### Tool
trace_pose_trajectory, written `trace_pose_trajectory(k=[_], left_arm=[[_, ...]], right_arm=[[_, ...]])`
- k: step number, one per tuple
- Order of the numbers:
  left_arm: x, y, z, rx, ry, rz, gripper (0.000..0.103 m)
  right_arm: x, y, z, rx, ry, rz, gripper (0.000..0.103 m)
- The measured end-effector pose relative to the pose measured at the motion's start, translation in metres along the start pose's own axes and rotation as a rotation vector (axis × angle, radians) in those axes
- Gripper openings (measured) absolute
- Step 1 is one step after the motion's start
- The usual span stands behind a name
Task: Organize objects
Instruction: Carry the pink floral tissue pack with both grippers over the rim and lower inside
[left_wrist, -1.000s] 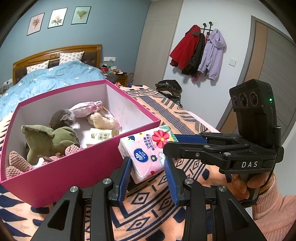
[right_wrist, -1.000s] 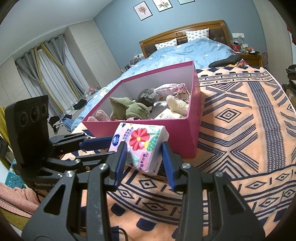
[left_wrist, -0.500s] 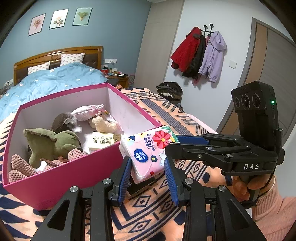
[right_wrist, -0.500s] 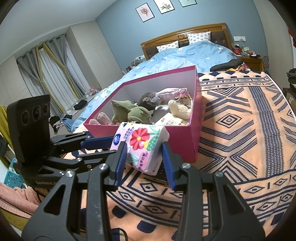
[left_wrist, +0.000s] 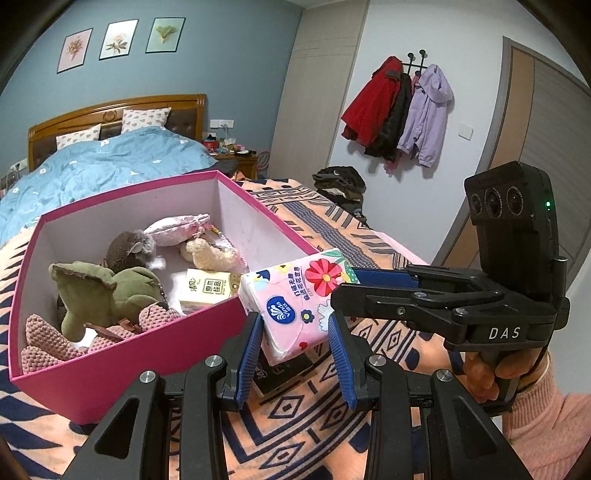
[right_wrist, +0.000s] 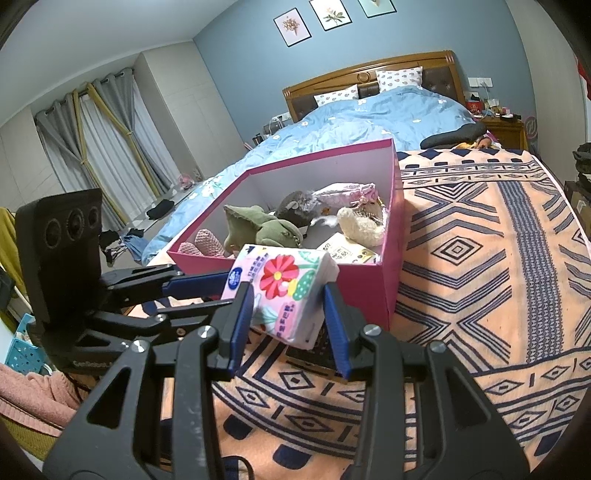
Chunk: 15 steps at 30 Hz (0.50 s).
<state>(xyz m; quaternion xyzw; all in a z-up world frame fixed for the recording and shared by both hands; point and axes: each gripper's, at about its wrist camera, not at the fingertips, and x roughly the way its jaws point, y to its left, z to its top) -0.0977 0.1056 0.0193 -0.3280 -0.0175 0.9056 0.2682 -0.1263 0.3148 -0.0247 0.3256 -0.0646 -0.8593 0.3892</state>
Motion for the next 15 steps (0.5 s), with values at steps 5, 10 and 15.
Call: trace_pose_trajectory(k=[5,10,15], left_arm=[[0.0005,0.0008,0.0024,-0.001,-0.004,0.004,0.036],[-0.0001,0.0017,0.0044,0.001,-0.010,0.007,0.036],[-0.0004,0.0019,0.0070,0.004,-0.015,0.010,0.036]], right_arm=[[0.0000,0.0012,0.0023,-0.004,-0.003,0.002,0.042],[0.0004,0.0017,0.0051,-0.009,-0.007,0.003,0.042],[0.0004,0.0021,0.0075,-0.012,-0.013,0.002,0.042]])
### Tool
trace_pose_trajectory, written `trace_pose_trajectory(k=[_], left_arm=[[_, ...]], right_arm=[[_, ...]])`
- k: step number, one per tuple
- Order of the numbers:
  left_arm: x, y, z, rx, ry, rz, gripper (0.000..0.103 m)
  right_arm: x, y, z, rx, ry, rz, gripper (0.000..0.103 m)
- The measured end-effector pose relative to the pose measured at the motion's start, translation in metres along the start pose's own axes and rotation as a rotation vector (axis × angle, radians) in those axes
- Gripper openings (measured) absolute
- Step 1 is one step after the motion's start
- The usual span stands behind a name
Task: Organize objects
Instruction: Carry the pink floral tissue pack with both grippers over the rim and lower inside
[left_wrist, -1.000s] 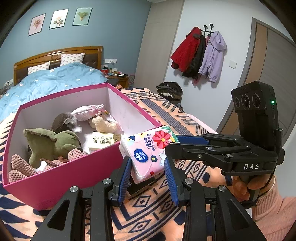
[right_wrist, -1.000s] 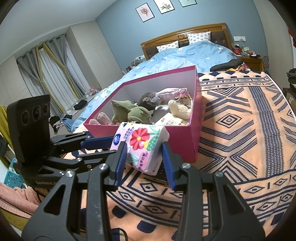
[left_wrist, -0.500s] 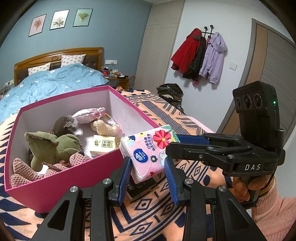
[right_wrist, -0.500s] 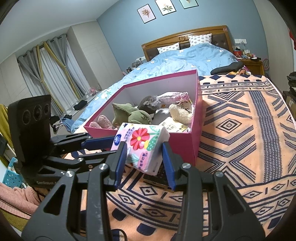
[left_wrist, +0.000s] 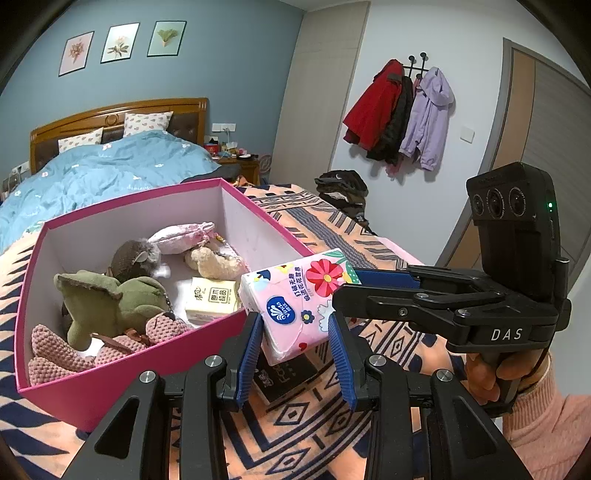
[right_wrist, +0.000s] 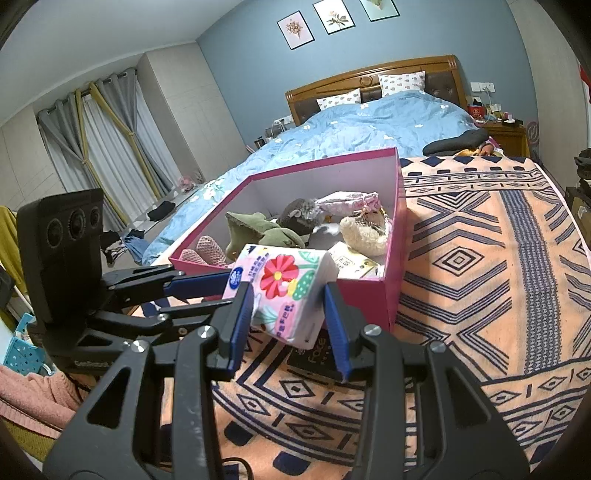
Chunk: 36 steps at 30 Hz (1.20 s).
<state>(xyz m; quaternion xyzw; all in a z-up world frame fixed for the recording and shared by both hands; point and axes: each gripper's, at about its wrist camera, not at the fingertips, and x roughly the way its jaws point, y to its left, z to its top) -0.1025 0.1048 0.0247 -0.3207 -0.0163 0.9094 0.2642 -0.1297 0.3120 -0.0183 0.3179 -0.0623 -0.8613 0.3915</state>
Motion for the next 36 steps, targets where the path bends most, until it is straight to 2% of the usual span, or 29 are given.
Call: trace_pose_trajectory(k=[36], left_arm=[[0.001,0.015,0.016,-0.022,-0.022,0.024,0.036]], right_arm=[[0.005,0.005,0.021,-0.032,-0.032,0.012,0.042]])
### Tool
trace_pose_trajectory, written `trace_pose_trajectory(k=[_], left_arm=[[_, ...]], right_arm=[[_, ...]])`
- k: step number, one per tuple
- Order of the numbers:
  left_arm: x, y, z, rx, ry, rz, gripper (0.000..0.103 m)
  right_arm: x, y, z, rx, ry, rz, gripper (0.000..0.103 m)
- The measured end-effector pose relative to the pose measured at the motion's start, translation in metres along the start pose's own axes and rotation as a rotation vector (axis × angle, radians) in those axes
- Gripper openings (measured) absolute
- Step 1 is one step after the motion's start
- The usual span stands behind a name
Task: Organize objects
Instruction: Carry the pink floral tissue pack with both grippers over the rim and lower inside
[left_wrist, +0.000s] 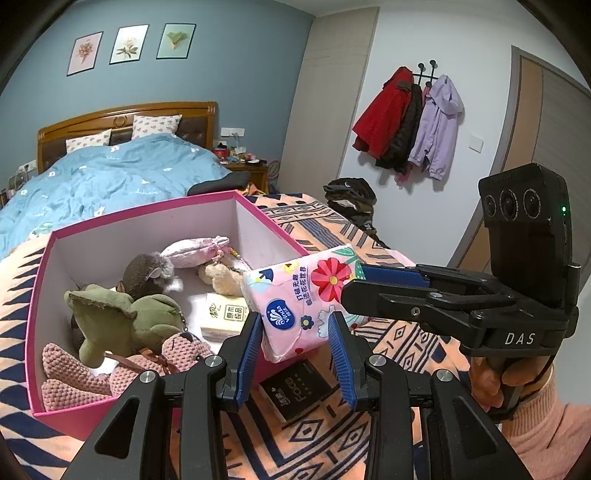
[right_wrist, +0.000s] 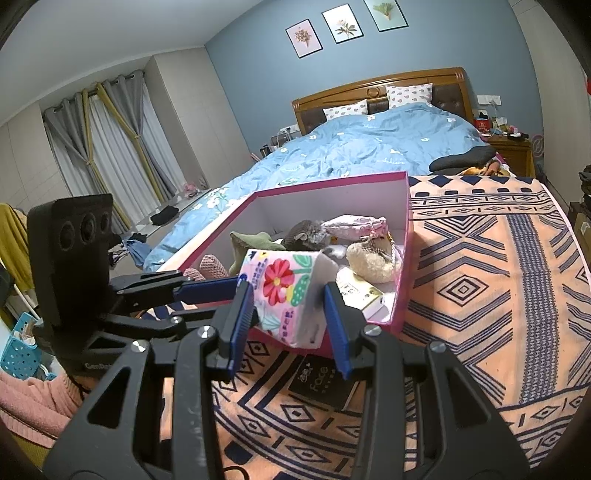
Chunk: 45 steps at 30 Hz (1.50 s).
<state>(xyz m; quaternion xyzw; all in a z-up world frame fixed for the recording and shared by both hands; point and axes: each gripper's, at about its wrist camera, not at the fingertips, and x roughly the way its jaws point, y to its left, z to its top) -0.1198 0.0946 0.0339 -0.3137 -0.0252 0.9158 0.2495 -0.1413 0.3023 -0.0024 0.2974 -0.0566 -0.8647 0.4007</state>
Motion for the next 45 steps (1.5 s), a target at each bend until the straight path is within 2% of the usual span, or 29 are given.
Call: trace_pose_trajectory(k=[45], left_arm=[[0.011,0.011,0.016,-0.002,0.002,0.035,0.036]], right_arm=[[0.018,-0.012,0.015,0.031,0.010,0.005,0.042]])
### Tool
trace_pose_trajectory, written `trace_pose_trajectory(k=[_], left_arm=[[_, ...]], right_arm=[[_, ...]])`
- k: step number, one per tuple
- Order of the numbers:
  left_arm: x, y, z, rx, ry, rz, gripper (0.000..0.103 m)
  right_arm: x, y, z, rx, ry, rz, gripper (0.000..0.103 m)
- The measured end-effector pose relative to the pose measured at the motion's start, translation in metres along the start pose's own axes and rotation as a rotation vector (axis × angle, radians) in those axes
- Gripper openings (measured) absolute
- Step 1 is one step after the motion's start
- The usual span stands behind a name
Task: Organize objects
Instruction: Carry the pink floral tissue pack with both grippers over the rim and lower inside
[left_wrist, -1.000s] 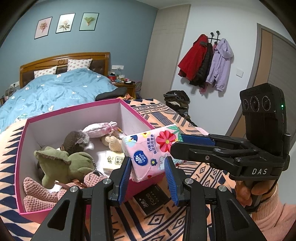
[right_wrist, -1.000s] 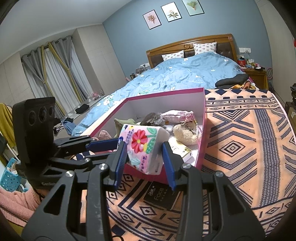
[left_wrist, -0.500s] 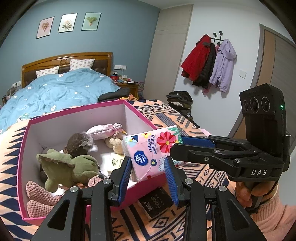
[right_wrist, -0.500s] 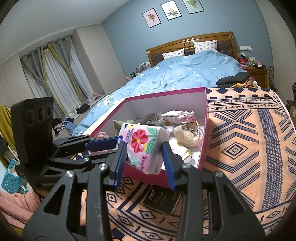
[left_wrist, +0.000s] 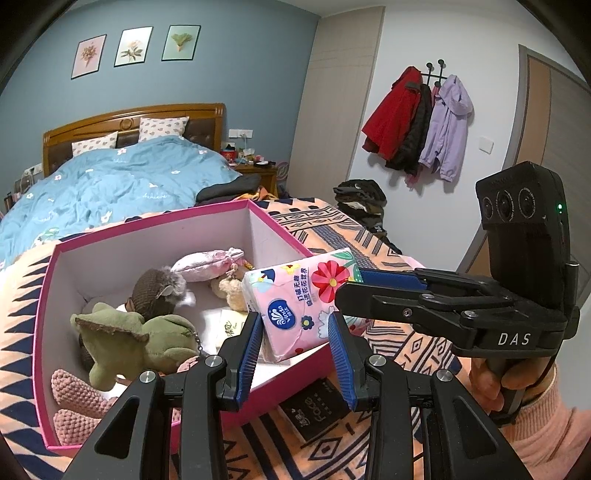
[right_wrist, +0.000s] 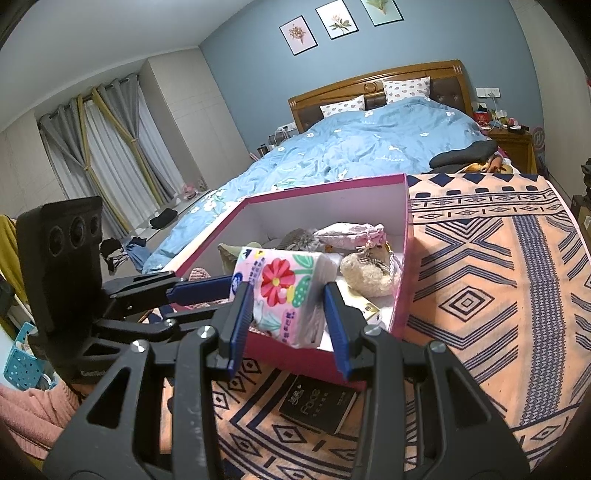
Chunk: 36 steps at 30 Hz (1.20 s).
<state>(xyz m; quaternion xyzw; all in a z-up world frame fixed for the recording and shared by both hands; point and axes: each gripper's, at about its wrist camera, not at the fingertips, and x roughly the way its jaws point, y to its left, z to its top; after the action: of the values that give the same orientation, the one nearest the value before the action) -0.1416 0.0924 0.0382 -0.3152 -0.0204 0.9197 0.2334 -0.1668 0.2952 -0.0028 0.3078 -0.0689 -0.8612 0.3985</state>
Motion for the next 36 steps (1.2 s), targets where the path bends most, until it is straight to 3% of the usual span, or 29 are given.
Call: trace_pose_trajectory(k=[36], left_arm=[[0.030,0.023,0.004,-0.060,0.058,-0.005,0.036]], right_arm=[[0.029,-0.019,0.007,0.028,0.048,-0.023,0.042]])
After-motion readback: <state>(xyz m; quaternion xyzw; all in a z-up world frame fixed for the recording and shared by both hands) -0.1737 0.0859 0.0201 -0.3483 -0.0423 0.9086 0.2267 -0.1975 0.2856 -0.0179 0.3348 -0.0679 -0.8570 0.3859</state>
